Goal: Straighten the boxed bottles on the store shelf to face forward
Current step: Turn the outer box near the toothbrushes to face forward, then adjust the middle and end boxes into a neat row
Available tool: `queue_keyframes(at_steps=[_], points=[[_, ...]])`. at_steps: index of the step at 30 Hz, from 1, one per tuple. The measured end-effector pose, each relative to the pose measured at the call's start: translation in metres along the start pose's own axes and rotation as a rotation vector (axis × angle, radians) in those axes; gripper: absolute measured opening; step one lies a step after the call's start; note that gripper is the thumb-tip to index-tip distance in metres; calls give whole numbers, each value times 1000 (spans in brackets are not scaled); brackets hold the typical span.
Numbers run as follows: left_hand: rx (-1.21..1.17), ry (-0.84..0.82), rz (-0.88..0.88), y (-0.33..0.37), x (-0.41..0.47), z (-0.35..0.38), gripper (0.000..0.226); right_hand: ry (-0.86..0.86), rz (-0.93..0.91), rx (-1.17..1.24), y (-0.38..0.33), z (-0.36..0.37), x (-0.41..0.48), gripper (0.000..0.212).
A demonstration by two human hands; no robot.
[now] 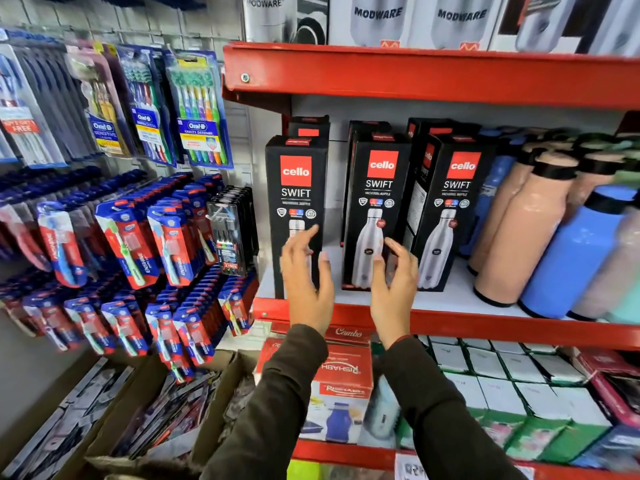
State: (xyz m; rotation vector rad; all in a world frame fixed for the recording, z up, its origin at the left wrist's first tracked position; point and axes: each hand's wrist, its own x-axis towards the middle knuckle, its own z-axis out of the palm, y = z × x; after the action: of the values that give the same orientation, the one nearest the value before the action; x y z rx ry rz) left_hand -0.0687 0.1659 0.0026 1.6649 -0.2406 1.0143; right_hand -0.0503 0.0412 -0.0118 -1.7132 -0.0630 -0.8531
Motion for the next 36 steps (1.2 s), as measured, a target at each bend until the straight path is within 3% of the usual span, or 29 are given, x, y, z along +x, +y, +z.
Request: queue_keyframes(at_steps=[4,7,14,16,27,36], points=[[-32,-176,47,0,3,36,47,-101,104,-10,3,-10,23,52],[-38,-203,4,-2,10,59,49,-204,211,-69,10,-10,45,57],[-95,-202,-456,-12,23,85,45,-320,307,-120,21,-10,62,49],[-88,-204,-510,-14,23,85,43,-318,294,-139,21,-11,61,46],[-11,-113,-478,-16,13,77,36,-274,263,-108,22,-18,46,45],[-104,-81,-475,-7,-9,61,35,-268,220,-84,15,-36,23,41]])
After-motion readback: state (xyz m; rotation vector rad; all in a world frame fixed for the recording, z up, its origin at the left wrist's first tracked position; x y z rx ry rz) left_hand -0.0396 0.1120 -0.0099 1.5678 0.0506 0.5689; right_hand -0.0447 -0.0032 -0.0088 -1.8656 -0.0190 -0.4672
